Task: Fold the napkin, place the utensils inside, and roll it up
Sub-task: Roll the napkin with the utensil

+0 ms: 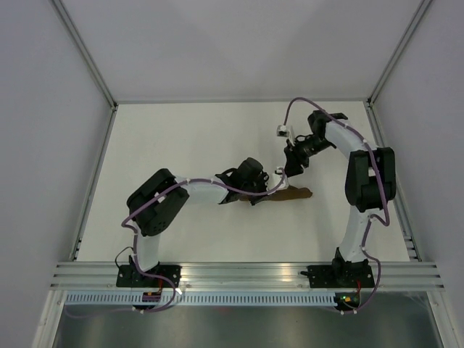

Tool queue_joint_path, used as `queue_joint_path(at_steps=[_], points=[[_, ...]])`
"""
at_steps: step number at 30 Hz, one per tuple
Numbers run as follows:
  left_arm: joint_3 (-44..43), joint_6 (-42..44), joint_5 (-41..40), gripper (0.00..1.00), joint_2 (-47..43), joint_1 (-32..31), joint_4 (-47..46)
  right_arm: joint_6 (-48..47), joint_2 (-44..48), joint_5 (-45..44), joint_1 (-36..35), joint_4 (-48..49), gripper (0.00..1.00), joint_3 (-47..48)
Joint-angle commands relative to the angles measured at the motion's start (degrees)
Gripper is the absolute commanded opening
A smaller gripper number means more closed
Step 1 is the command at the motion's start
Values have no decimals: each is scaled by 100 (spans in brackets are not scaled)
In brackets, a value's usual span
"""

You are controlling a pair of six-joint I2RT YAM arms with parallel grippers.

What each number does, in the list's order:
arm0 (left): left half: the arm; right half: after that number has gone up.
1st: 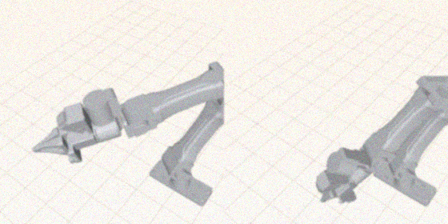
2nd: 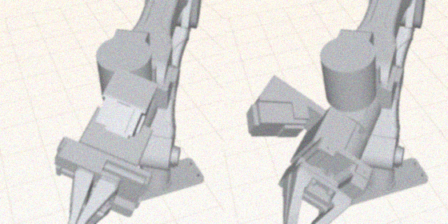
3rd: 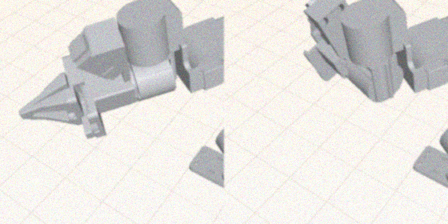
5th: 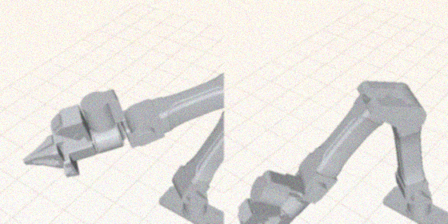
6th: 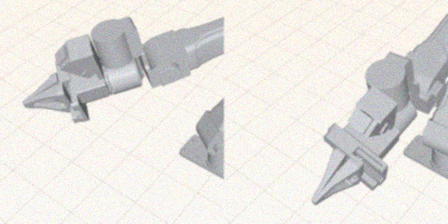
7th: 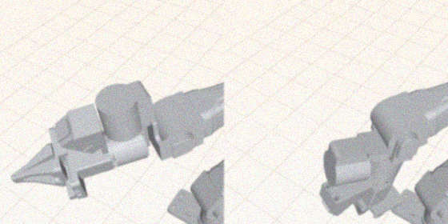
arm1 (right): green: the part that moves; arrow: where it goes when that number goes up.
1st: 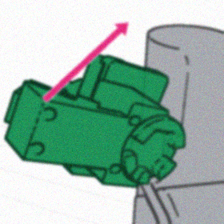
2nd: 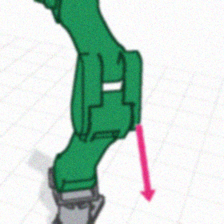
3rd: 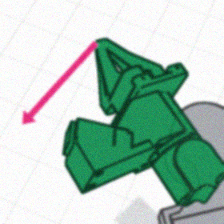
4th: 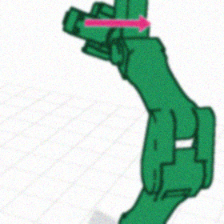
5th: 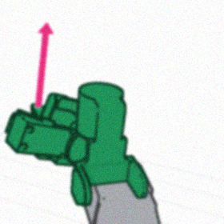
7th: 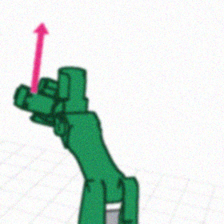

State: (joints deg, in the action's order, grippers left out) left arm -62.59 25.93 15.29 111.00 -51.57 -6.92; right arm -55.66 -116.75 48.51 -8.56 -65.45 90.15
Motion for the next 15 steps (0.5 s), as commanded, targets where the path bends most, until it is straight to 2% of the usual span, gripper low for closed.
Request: queue_joint_path(at_steps=[1, 4, 9, 13, 15], points=[[-69, -510, 1265, 17, 597, 190, 1368, 177, 906, 861, 433, 829, 53, -504], [-429, -607, 1678, 18, 860, 393, 1798, 345, 1599, 897, 723, 1645, 53, -1059], [-1070, -756, 2425, 22, 1309, 726, 2466, 670, 2954, 327, 733, 3308, 57, -2895], [-1563, -844, 3145, 25, 1871, 991, 3168, 723, 4034, -516, 330, 4581, 60, -4264], [-1844, -836, 3243, 26, 2021, 1070, 3363, 706, 4317, -1164, -118, 4970, 60, -4689]])
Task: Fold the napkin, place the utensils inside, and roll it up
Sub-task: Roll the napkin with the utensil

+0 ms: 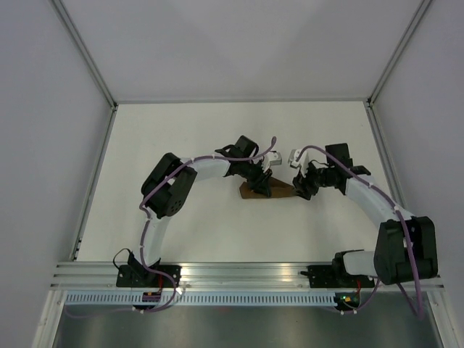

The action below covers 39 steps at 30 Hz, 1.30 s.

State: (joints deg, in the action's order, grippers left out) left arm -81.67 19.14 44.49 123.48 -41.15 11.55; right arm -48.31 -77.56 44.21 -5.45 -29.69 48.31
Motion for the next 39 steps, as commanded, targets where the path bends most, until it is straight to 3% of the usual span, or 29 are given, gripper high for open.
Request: queue_joint_path(at_steps=[1, 4, 9, 18, 24, 27, 33, 39], points=[[-15, -138, 358, 26, 852, 36, 1630, -38, 617, -982, -604, 1788, 61, -899], [-453, -121, 569, 27, 1099, 89, 2017, -46, 830, -1729, -1359, 2493, 62, -1472], [-938, -59, 684, 29, 1476, 133, 2667, -143, 725, -2670, -2020, 3433, 63, -1913], [-1202, -50, 736, 38, 1600, 177, 2905, -222, 154, -3252, -2645, 3743, 60, -2010], [-1229, -33, 684, 50, 1495, 203, 2914, -249, 39, -3164, -2663, 3436, 44, -1958], [-1255, -76, 605, 54, 1389, 221, 2818, -240, -48, -3120, -2663, 3164, 29, -1835], [-1027, -270, 658, 58, 846, 291, 2354, -161, -426, -2830, -2654, 2076, 22, -1185], [-482, -832, 324, 64, -7, 493, 1492, -117, -944, -2277, -2601, 828, 22, -184]])
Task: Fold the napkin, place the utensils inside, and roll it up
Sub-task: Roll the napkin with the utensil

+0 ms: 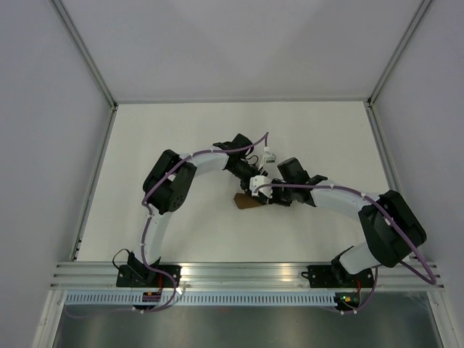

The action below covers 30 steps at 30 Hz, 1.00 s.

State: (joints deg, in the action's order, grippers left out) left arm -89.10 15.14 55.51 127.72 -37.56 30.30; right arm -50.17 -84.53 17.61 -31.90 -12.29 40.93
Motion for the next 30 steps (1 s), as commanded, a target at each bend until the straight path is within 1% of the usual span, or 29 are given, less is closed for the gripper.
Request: queue_joint_path(at_steps=[1, 3, 4, 6, 7, 9, 10, 12, 13, 14, 16, 17, 18, 19, 20, 22, 28, 30], points=[[331, -493, -830, 65, -624, 170, -437, 69, -318, 454, 78, -1046, 22, 670], [402, -652, -892, 66, -792, 240, -621, 52, -571, 638, 114, -1492, 21, 1038], [472, -774, -1084, 66, -984, 249, -683, 34, -660, 708, 157, -1643, 21, 1162], [621, -898, -1173, 67, -1178, 319, -859, -36, -949, 866, 210, -2081, 21, 1521], [657, -1029, -1409, 68, -1258, 346, -1007, -63, -1047, 920, 263, -2206, 21, 1628], [744, -1135, -1533, 68, -1477, 442, -1131, -151, -1345, 1060, 325, -2574, 21, 1935], [797, -1275, -1821, 68, -1565, 469, -1306, -151, -1434, 1096, 386, -2654, 20, 2032], [929, -1416, -2112, 68, -1864, 574, -1518, -220, -1731, 1192, 447, -2987, 20, 2226], [1112, -1661, -2627, 68, -2004, 601, -1667, -238, -1846, 1297, 509, -3085, 21, 2444], [1210, -1750, -2833, 68, -2258, 688, -1894, -273, -2074, 1342, 544, -3312, 21, 2559], [1683, -2074, -3308, 68, -2628, 794, -2316, -326, -2295, 1447, 650, -3516, 20, 2902], [1868, -2172, -3466, 68, -2812, 890, -2754, -344, -2496, 1474, 676, -3665, 20, 2999], [2218, -2242, -3589, 69, -3197, 934, -2949, -353, -2576, 1474, 694, -3718, 20, 3165], [2361, -2330, -3660, 69, -3340, 978, -2995, -379, -2647, 1491, 729, -3754, 20, 3237], [2458, -2340, -3783, 69, -3472, 996, -3256, -397, -2778, 1500, 746, -3832, 21, 3290], [2634, -2252, -3802, 69, -3710, 996, -3311, -414, -2884, 1527, 764, -3886, 20, 3422], [2714, -2234, -3898, 67, -3684, 988, -3233, -441, -2955, 1509, 773, -3798, 20, 3361], [2897, -2295, -3907, 66, -3824, 988, -3390, -476, -2972, 1500, 773, -3833, 20, 3352]])
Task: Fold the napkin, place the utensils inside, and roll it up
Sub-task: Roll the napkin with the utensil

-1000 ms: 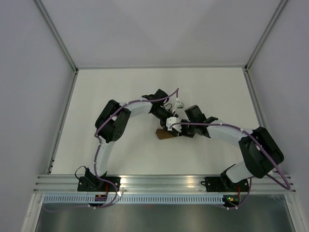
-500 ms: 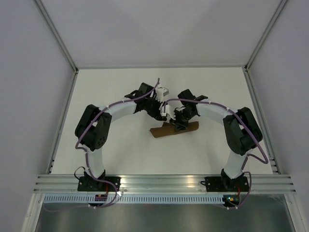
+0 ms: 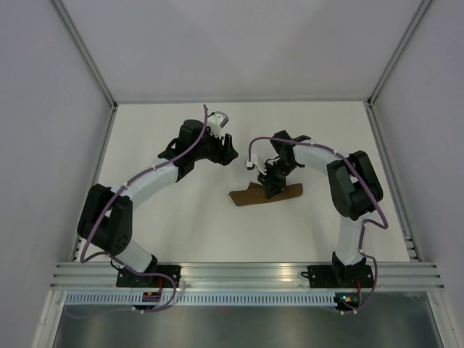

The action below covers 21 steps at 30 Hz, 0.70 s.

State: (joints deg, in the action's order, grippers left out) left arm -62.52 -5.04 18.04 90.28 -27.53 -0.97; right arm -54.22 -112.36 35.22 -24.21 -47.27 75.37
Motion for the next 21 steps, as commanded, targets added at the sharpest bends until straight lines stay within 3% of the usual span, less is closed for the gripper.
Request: queue_joint_path(at_steps=[1, 7, 11, 16, 21], points=[[354, -296, -213, 66, -176, -24, -559, -72, -216, -262, 4, -353, 20, -76], [1820, -182, -863, 69, -1459, -156, -2306, -72, -777, -288, 39, -687, 20, 390], [2481, 274, -1285, 70, -2127, -532, -2863, -72, -1208, -200, 91, -1082, 20, 803], [2745, 1258, -2216, 70, -2331, -1420, -2900, -107, -1675, -86, 127, -1487, 21, 1409], [2614, 2049, -2779, 71, -1840, -2484, -2471, -115, -2044, -7, 153, -1786, 22, 1866]])
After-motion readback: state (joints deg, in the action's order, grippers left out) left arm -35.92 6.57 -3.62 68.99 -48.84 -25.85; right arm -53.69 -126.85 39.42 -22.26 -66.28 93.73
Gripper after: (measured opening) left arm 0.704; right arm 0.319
